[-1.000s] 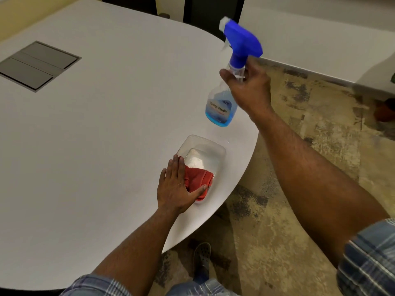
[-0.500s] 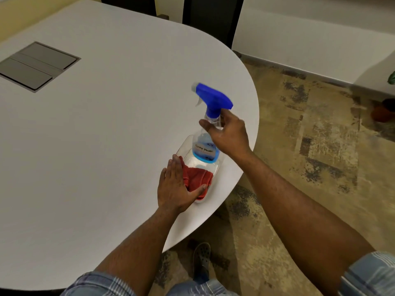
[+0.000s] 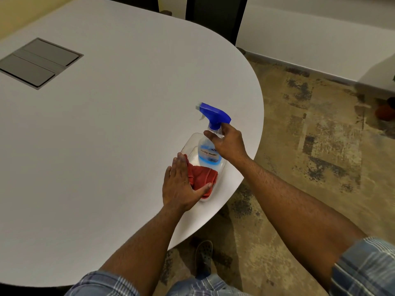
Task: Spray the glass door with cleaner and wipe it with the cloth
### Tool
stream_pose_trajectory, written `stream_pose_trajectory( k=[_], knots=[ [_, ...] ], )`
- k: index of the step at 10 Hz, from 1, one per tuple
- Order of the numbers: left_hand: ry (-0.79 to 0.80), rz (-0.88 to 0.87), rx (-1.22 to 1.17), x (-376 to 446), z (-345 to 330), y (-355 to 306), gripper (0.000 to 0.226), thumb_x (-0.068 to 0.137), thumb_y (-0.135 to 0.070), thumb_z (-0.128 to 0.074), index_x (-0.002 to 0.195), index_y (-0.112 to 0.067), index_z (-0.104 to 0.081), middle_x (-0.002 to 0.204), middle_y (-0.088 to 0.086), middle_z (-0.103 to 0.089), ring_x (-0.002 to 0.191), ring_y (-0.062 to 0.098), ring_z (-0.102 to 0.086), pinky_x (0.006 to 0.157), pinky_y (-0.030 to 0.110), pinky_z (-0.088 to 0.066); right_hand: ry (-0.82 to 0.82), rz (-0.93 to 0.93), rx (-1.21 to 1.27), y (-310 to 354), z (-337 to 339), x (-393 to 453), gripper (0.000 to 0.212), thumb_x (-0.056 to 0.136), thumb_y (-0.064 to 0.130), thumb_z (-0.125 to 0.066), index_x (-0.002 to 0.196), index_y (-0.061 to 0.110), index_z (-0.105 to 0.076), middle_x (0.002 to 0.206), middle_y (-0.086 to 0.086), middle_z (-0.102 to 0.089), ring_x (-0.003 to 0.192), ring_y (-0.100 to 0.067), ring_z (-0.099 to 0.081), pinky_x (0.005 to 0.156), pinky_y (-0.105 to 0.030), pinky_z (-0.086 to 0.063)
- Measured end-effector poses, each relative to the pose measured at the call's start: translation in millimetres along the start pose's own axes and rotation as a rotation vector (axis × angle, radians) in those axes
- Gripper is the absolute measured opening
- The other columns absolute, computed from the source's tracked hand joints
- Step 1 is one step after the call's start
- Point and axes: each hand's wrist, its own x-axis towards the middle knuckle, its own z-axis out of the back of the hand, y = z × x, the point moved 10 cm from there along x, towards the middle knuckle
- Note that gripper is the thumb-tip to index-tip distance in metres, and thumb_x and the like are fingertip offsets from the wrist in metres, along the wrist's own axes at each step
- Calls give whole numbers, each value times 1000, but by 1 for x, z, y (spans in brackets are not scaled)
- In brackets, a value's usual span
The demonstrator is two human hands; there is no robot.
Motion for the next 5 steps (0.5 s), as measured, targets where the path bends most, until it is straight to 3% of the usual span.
stream_pose_trajectory(
  k=[2, 3, 4, 5],
  knots=[
    [-11, -32, 25, 2, -2, -1, 115, 73, -91, -39, 139, -41, 41, 161, -11, 23, 152, 15, 11, 125, 43, -3, 74, -15, -65, -4, 1, 5, 66, 86, 43, -68, 140, 14, -44, 143, -7, -54, 130, -28, -51, 105, -40, -42],
    [-15, -27, 30, 3, -2, -1, 111, 76, -90, -34, 148, -35, 30, 162, -10, 23, 151, 14, 14, 125, 43, -1, 109, 15, -176, -10, 5, -3, 87, 81, 55, -68, 150, 21, -30, 153, -3, -41, 139, -25, -41, 110, -42, -37],
    [-75, -45, 45, 2, 5, -12, 106, 78, -89, -26, 156, -29, 15, 165, -8, 15, 152, 15, 11, 125, 42, -1, 78, 5, -282, -23, 16, -10, 91, 80, 65, -60, 153, 26, -22, 159, 0, -32, 144, -23, -32, 113, -44, -32],
    [-153, -173, 52, -2, 11, -50, 95, 84, -84, -20, 158, -24, -15, 166, -1, -12, 153, 21, -10, 122, 39, 0, -29, -45, -340, -53, 42, -31, 90, 78, 78, -38, 153, 30, -22, 160, -1, -28, 147, -24, -26, 116, -51, -30]
  ],
)
